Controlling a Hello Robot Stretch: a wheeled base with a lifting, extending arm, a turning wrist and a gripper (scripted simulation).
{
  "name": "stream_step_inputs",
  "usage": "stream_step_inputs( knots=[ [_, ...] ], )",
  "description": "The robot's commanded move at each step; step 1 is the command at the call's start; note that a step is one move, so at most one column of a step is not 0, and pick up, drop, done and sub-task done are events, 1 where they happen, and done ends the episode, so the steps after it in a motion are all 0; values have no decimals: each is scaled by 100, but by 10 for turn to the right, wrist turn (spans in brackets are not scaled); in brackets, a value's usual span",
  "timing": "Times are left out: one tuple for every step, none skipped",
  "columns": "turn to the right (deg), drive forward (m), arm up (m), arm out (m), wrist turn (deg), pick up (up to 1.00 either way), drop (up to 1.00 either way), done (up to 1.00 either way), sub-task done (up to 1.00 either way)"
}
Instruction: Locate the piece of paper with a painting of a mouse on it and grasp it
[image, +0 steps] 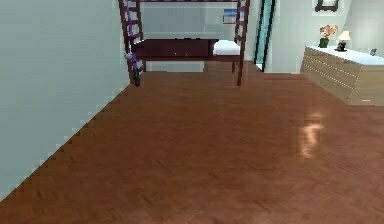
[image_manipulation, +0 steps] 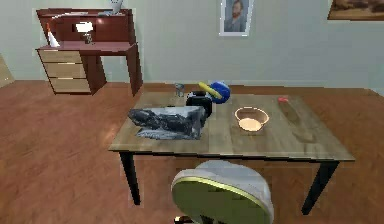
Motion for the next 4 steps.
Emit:
stream_step_inputs(
  knots=[
    [0,25,0,0,0,0,0,0,0],
    [420,0,0,0,0,0,0,0,0],
    [0,100,0,0,0,0,0,0,0],
    [450,0,0,0,0,0,0,0,0]
  ],
)
